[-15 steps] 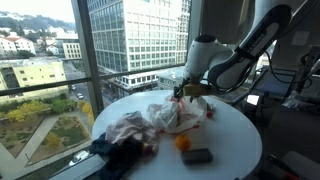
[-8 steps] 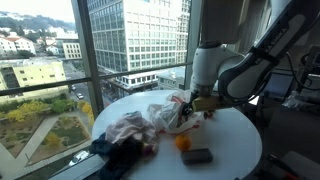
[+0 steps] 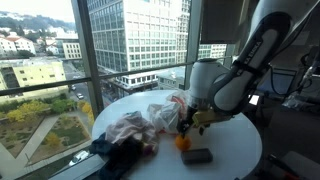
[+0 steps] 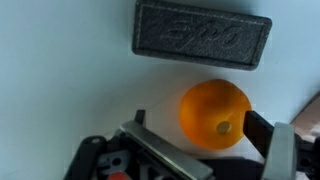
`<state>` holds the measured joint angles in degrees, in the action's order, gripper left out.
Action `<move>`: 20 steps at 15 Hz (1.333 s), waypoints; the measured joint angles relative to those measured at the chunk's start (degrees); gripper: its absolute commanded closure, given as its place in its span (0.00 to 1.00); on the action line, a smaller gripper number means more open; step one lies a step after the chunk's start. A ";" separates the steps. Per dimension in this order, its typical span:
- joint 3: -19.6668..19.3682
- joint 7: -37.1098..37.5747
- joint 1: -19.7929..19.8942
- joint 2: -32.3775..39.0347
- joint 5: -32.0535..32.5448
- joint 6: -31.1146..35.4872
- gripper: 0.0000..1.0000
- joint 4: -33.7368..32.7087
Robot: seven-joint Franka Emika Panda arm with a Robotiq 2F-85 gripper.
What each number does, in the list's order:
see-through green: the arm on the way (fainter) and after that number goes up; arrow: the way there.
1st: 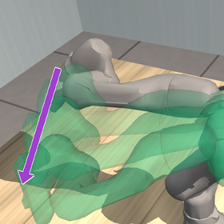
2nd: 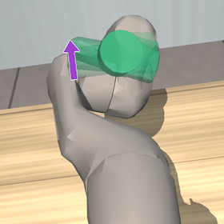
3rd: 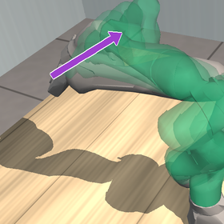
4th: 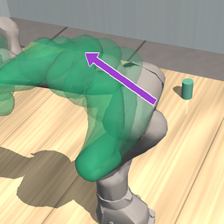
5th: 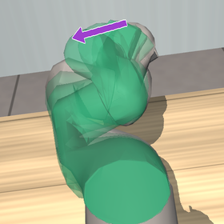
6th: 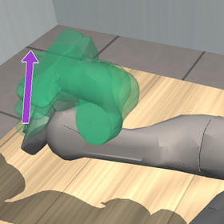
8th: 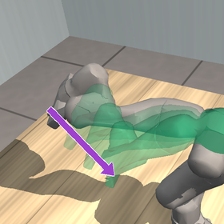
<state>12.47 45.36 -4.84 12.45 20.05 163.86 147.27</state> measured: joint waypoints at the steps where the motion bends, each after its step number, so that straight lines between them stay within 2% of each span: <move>1: 1.09 -2.71 0.73 1.83 -2.13 0.34 0.00 -0.67; 4: 1.01 -12.46 -0.21 6.04 -10.12 1.99 0.00 -2.89; 6: 0.87 -18.35 -0.73 8.14 -14.55 2.80 0.26 -4.44; 9: 0.34 -24.09 -1.49 10.15 -18.21 2.91 0.51 -6.11; 12: -0.65 -26.08 -2.84 10.17 -19.36 2.89 0.71 -6.25; 20: -6.75 -25.35 -9.88 7.41 -19.33 2.22 0.72 -5.05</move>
<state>5.72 20.01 -14.72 19.86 0.72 166.08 142.22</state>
